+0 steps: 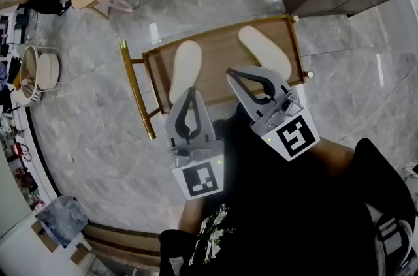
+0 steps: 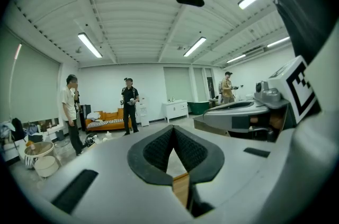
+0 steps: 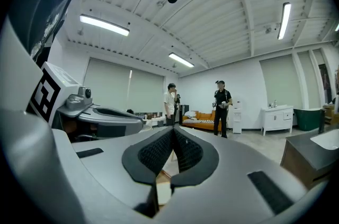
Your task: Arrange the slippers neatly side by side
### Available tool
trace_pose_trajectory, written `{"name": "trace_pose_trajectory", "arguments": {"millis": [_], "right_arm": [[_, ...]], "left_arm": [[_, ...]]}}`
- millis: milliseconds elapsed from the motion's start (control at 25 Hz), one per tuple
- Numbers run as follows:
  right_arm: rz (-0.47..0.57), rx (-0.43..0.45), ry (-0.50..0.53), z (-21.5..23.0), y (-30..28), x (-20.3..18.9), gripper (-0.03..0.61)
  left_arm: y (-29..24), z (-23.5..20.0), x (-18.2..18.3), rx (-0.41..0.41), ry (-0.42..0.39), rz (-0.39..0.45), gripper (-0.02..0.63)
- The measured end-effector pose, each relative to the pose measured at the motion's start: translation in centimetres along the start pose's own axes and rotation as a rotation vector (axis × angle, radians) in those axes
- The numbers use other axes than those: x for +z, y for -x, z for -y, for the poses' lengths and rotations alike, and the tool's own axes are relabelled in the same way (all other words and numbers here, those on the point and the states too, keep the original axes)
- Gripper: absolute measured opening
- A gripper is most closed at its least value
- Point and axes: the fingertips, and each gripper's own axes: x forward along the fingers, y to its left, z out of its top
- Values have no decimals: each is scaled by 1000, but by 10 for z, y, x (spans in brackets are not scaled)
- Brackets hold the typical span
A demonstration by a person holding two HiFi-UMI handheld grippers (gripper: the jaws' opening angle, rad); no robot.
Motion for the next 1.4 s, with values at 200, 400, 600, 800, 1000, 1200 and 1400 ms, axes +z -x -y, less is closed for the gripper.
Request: {"name": "trace_pose_trajectory", "arguments": {"millis": [200, 400, 600, 800, 1000, 1200, 1400], "right_arm": [[-10, 42, -6, 3, -9, -7, -2], [-28, 62, -14, 12, -10, -15, -2], [-81, 90, -60, 8, -12, -34, -2], [-111, 127, -80, -4, -27, -47, -2], [-150, 120, -72, -13, -41, -65, -2], [-187, 87, -77, -6, -49, -79, -2], [-205, 44, -94, 0, -59, -92, -2]], "left_arm": [[-5, -3, -6, 39, 0, -13, 2], [-12, 0, -11, 64, 2, -43, 2], [-3, 1, -24, 92, -8, -108, 2], [-2, -12, -39, 107, 14, -160, 2], [-2, -23, -58, 77, -6, -198, 2], [-13, -37, -73, 65, 29, -208, 2], [-24, -34, -91, -2, 45, -251, 2]]}}
